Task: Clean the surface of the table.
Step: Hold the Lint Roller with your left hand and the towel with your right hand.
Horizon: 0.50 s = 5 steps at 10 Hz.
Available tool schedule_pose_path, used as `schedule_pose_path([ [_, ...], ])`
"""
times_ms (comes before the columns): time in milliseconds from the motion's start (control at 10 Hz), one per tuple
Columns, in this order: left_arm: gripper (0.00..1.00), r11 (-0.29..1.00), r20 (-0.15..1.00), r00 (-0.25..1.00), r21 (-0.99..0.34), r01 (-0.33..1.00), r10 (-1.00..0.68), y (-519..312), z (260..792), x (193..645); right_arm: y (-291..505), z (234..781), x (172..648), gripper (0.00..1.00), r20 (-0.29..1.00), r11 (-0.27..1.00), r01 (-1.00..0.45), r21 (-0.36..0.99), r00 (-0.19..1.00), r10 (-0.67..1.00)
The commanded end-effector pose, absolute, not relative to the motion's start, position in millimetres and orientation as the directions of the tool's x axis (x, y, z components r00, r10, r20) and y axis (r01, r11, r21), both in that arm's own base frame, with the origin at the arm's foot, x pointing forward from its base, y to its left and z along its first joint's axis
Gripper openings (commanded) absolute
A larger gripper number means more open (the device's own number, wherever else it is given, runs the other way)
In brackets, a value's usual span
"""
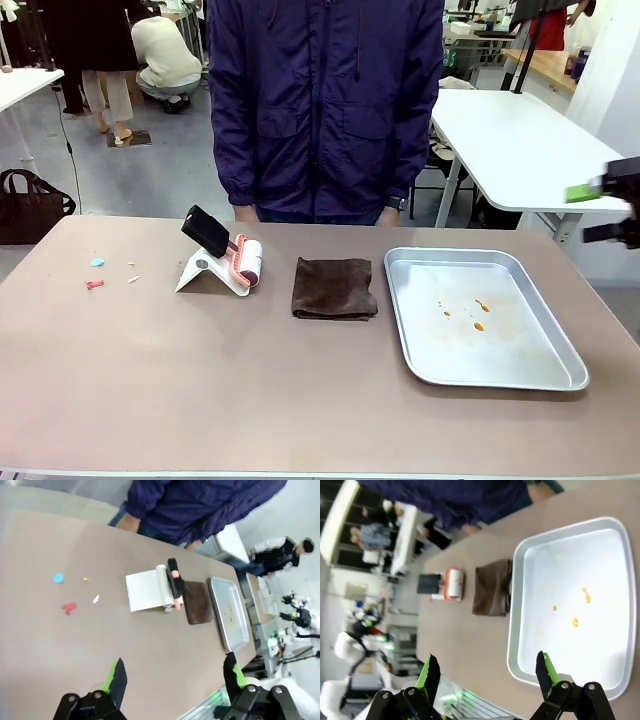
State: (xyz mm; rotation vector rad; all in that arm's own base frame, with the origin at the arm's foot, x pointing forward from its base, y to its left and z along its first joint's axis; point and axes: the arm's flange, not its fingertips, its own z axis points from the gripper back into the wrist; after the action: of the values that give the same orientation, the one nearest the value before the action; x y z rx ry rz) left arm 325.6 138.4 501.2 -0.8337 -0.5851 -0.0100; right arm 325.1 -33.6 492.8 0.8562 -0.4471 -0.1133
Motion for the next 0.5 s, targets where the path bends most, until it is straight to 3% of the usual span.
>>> schedule_pose_path([
  [0, 1.0, 0.715, 0.471, 0.866, -0.663, 0.223, 0.166, 109.5, 519.6, 358.3, 18.3, 498.5, 343.2, 1.0, 0.354, 0.752, -0.128, 0.646, 0.924, -0.147],
  [400, 1.0, 0.796, 0.391, 0.919, -0.573, 0.196, 0.055, 25.1, 531.1, 442.8, 137.2, 478.4, 383.5, 1.0, 0.376, 0.841, -0.271, 0.468, 0.922, 0.088],
])
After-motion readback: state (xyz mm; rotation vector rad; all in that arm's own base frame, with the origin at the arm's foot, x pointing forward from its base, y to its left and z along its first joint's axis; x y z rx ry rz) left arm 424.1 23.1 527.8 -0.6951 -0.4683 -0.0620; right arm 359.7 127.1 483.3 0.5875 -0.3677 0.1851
